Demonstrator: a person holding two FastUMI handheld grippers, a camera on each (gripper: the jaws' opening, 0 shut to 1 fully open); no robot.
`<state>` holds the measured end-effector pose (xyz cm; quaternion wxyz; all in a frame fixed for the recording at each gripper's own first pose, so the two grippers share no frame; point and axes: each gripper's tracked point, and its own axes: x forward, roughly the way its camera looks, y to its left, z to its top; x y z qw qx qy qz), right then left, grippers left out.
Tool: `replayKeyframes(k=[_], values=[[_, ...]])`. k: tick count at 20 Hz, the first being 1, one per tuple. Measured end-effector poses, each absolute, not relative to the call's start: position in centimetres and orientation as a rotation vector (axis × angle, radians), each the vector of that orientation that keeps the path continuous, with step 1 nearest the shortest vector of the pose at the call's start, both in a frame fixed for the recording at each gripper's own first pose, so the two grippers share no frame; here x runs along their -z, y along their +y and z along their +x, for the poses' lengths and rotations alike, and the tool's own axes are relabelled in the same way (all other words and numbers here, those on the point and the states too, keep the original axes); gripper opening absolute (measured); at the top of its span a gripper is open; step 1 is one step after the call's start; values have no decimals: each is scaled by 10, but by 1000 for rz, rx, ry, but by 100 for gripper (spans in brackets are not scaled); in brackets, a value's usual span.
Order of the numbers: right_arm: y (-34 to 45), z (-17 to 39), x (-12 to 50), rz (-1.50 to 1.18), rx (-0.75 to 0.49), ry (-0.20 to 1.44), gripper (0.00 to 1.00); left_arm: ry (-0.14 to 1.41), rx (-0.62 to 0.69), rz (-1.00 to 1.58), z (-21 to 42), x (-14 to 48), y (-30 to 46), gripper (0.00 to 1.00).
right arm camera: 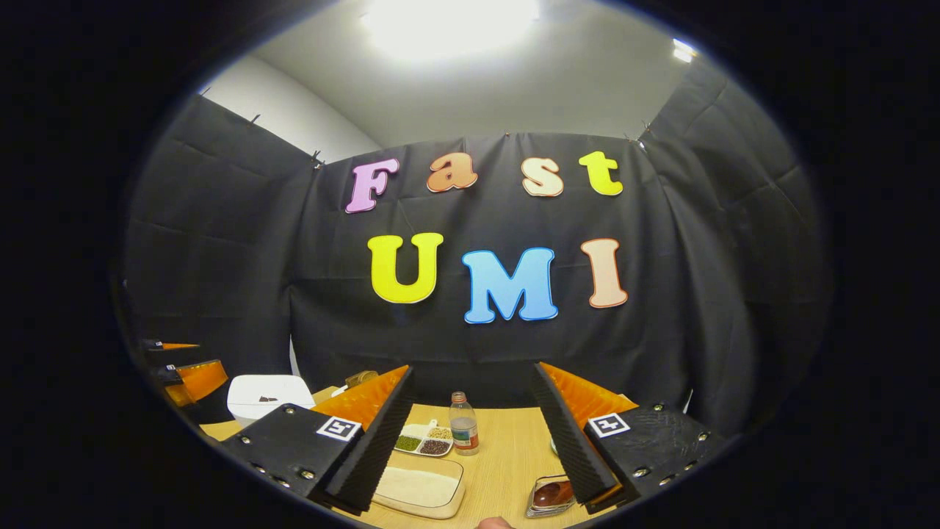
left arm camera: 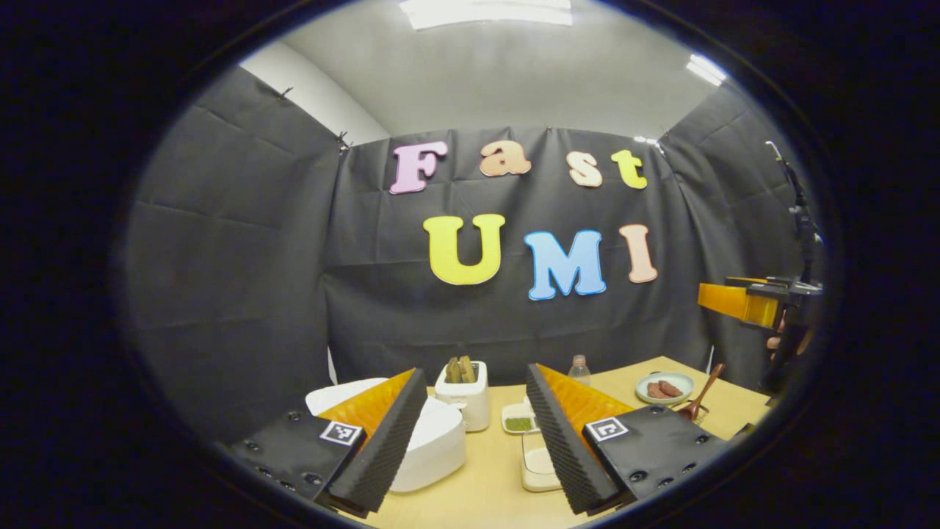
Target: Close the left gripper, press the button to open the rice cooker; take a wooden spoon from the chopstick holder with the right hand, scoop a spoonful of rice and pour it into the rice cooker, then put the wooden spoon back into the chopstick holder.
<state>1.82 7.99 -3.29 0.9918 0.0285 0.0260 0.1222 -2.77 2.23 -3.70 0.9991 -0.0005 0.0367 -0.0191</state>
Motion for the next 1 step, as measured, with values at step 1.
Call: replayKeyframes(k=[1], values=[[80,19,33,55,-241,51,96,75,40,-4,-27,38,23,95]])
